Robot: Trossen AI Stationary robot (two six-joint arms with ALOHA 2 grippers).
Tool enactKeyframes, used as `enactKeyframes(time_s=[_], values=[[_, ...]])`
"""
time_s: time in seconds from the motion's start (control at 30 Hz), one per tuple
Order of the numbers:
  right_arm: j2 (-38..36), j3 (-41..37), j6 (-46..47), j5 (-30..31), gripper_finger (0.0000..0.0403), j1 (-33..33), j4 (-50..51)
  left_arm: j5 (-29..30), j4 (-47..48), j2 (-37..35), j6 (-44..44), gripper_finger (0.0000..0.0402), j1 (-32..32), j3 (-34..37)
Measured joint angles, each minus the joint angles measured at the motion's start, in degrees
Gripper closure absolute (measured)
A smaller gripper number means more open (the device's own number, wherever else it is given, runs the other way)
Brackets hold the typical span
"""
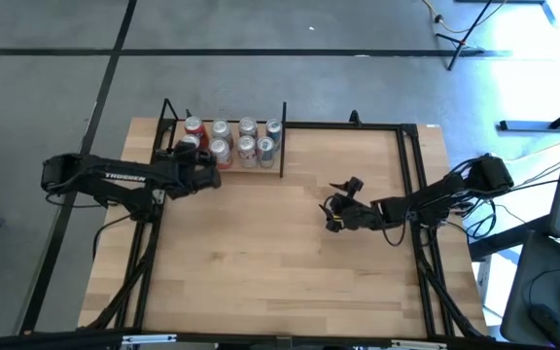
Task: Place canned beverage on shelf
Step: Put the red soda can on the shelf aligned with other red soda can
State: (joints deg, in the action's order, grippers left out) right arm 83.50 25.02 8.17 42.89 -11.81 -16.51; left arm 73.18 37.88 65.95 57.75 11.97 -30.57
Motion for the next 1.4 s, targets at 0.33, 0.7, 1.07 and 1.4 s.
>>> enactKeyframes(time_s=[0.33,0.7,1.07,1.4], values=[[-0.01,0.00,0.32,-3.54,0.0054,-0.15,-0.02,-0.91,-2.96,0.01,3.92,0.0134,2.02,0.00],[-0.01,0.00,0.45,-3.52,0.0054,-0.15,-0.11,-2.43,-3.29,0.05,8.65,0.0133,2.44,0.00],[0.00,0.00,0.52,-3.52,0.0054,-0.15,-0.13,-4.89,-5.48,0.03,9.28,0.0124,2.44,-0.02],[-0.02,0.00,0.52,-3.50,0.0054,-0.15,-0.13,-5.70,-7.15,0.02,11.31,0.0082,2.40,-0.10]])
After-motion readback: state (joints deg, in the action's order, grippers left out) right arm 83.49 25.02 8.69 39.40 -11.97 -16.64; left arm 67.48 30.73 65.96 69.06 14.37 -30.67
